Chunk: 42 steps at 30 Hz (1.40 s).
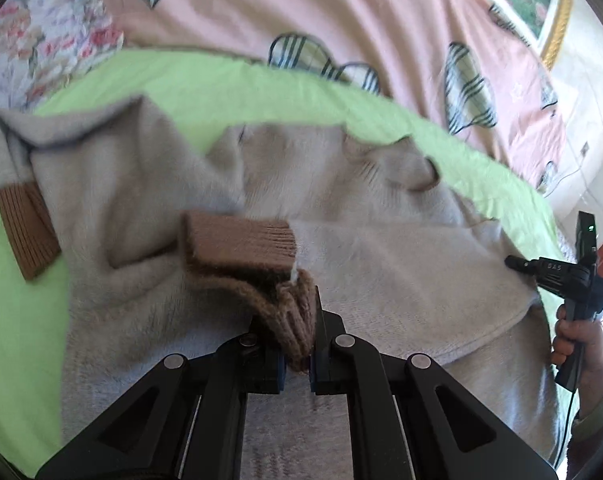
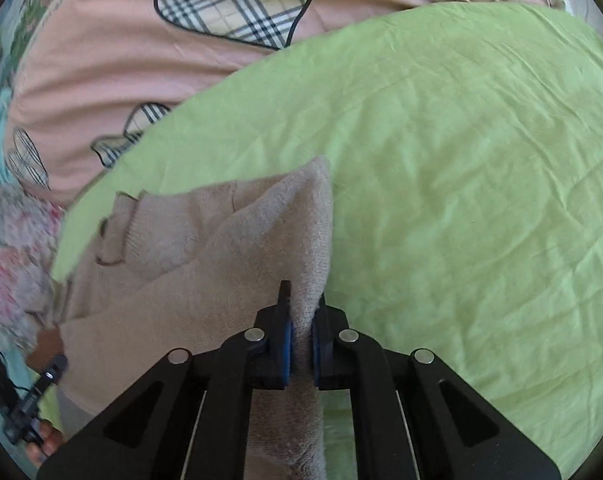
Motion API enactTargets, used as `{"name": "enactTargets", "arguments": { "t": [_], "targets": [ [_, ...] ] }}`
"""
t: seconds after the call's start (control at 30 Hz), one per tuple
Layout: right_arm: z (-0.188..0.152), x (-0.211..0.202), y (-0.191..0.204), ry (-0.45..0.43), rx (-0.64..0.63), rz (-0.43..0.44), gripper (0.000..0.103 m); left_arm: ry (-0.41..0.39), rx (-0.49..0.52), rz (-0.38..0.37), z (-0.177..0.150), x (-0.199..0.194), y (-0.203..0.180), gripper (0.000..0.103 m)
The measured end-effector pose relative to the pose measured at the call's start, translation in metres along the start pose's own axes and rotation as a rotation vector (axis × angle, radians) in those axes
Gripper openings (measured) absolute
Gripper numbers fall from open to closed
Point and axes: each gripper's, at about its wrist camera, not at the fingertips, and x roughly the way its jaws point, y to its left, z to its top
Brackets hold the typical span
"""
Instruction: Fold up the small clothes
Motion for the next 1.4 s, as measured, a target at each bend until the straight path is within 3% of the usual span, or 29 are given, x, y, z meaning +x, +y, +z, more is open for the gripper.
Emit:
{"name": "enactTargets", "arguments": {
  "t": [0.23, 0.33, 0.4, 0.63, 0.73, 0.87, 0.93, 0.97, 1.0, 1.03, 1.07, 1.13, 1.23, 1.4],
  "targets": [
    [-0.004, -0.001, 0.003, 0.006, 0.005, -0.037, 0.009, -0.008, -0.002, 0.001, -0.003, -0.022, 0.015, 0.015],
    [-0.011, -0.024, 0.009, -0.044, 0.025, -0.038, 0.019, -0.02, -0.014, -0.001, -0.006, -0.042, 0.026, 0.018],
    [-0.02, -0.046, 0.013, -0.086, 0.04, 0.014, 0.033, -0.045, -0.019, 0.018, -0.008, -0.06, 0.036, 0.025],
    [-0.071, -0.068, 0.052, -0.023, -0.004, 0.213, 0.035, -0.084, -0.14, 0.148, 0.0, -0.093, 0.09, 0.068],
    [-0.098, -0.065, 0.076, 0.034, -0.041, 0.271, 0.036, -0.084, -0.216, 0.17, 0.012, -0.09, 0.116, 0.07],
    [-0.122, -0.059, 0.102, 0.09, -0.088, 0.306, 0.037, -0.075, -0.223, 0.226, 0.033, -0.069, 0.134, 0.07],
    [-0.13, -0.058, 0.111, 0.105, -0.102, 0.32, 0.037, -0.056, -0.223, 0.253, 0.041, -0.055, 0.142, 0.067],
    [-0.132, -0.059, 0.113, 0.109, -0.105, 0.324, 0.037, -0.046, -0.226, 0.259, 0.044, -0.048, 0.147, 0.058],
    [-0.134, -0.06, 0.114, 0.111, -0.107, 0.326, 0.037, -0.04, -0.228, 0.251, 0.046, -0.042, 0.151, 0.047],
    [-0.134, -0.06, 0.116, 0.113, -0.108, 0.328, 0.037, -0.033, -0.228, 0.234, 0.047, -0.038, 0.154, 0.018],
    [-0.134, -0.061, 0.116, 0.116, -0.108, 0.328, 0.037, -0.027, -0.225, 0.221, 0.048, -0.035, 0.156, 0.006],
    [-0.134, -0.062, 0.116, 0.115, -0.107, 0.327, 0.037, -0.044, -0.203, 0.253, 0.048, -0.038, 0.152, 0.004],
    [-0.133, -0.065, 0.111, 0.109, -0.097, 0.326, 0.037, -0.092, -0.161, 0.241, 0.044, -0.064, 0.137, 0.003],
    [-0.133, -0.067, 0.102, 0.099, -0.064, 0.326, 0.037, -0.172, -0.073, 0.139, 0.039, -0.12, 0.085, 0.003]
  ]
}}
